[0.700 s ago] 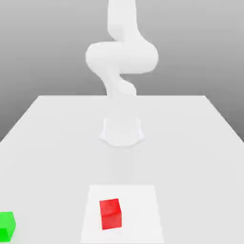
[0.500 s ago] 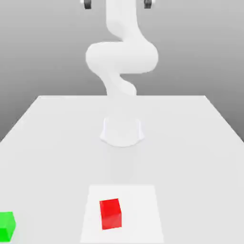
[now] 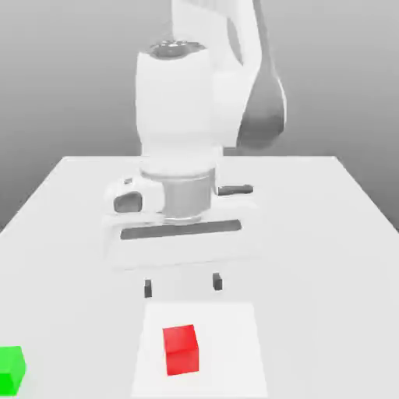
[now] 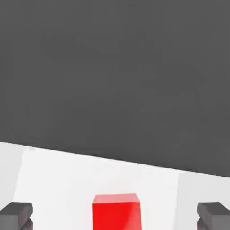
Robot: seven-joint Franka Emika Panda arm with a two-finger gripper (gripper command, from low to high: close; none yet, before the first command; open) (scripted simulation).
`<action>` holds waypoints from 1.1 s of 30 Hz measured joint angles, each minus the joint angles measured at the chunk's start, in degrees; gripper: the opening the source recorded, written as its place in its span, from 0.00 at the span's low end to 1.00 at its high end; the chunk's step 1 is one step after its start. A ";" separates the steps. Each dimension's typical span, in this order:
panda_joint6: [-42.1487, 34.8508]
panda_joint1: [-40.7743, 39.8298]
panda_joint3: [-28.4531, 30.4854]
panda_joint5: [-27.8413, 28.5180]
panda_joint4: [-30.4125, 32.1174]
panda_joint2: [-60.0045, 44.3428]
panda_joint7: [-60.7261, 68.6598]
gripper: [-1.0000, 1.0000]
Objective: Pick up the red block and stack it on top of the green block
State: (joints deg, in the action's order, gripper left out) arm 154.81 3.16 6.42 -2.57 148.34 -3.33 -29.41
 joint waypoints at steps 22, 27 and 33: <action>-0.70 -4.50 1.30 -0.65 -3.02 -6.00 3.52 0.00; -6.92 -12.67 6.11 -3.54 -13.03 -10.42 10.26 0.00; -8.06 -20.27 8.57 -7.39 -21.58 -17.74 16.97 0.00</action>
State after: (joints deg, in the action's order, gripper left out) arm 146.74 -17.11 14.99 -9.96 126.75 -21.07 -12.45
